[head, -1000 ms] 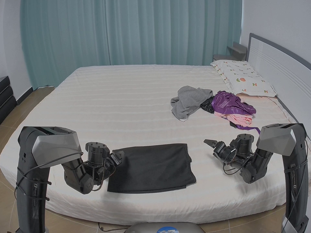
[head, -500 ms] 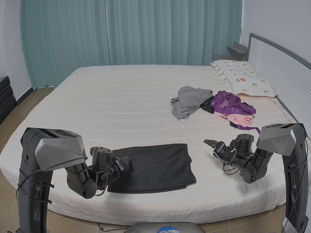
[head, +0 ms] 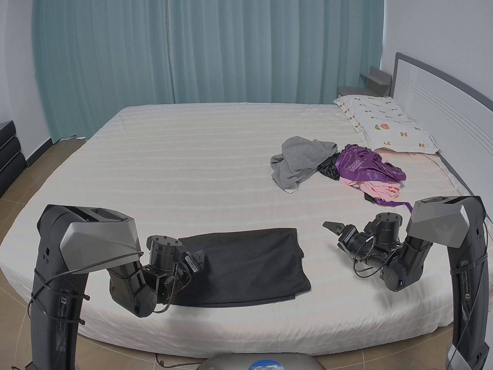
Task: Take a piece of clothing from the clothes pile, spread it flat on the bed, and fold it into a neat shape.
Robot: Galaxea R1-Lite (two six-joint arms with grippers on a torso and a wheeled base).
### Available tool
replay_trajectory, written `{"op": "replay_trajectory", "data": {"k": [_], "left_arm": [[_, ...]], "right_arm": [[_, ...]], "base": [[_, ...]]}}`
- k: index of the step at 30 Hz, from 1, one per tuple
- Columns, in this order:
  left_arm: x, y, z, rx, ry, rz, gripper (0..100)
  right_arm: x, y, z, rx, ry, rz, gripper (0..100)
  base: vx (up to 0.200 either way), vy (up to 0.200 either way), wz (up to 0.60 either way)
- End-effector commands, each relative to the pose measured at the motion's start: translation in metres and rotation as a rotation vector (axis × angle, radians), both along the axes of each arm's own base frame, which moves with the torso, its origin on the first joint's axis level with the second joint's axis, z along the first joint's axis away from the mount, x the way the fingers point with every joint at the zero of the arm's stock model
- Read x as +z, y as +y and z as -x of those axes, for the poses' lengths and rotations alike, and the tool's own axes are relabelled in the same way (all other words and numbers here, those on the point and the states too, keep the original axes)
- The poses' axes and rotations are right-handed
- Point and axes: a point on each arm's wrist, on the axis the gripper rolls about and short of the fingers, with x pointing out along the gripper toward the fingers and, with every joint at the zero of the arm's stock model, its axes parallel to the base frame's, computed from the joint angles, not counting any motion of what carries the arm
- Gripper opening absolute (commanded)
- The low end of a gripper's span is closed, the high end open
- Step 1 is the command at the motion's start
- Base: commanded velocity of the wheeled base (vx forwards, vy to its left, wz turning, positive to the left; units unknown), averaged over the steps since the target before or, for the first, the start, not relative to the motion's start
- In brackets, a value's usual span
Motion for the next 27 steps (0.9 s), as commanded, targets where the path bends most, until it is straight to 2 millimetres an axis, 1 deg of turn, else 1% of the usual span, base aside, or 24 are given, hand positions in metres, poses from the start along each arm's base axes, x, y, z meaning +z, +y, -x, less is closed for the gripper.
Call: {"op": "replay_trajectory", "data": {"k": [1, 2, 27], "left_arm": [[-0.0021, -0.0002, 0.0005, -0.001, 0.005, -0.003, 100], [-0.0021, -0.0002, 0.0005, -0.003, 0.005, -0.006, 0], [-0.0009, 0.0015, 0.0018, 0.006, 0.006, -0.003, 0]], "right_arm": [[-0.0005, 0.0001, 0.0001, 0.001, 0.001, 0.000, 100], [-0.0013, 0.0001, 0.0002, 0.001, 0.004, 0.001, 100], [-0.0011, 0.0000, 0.0003, 0.001, 0.006, 0.003, 100]], "base": [[0.000, 0.000, 0.00], [0.000, 0.000, 0.00], [0.000, 0.000, 0.00]]}}
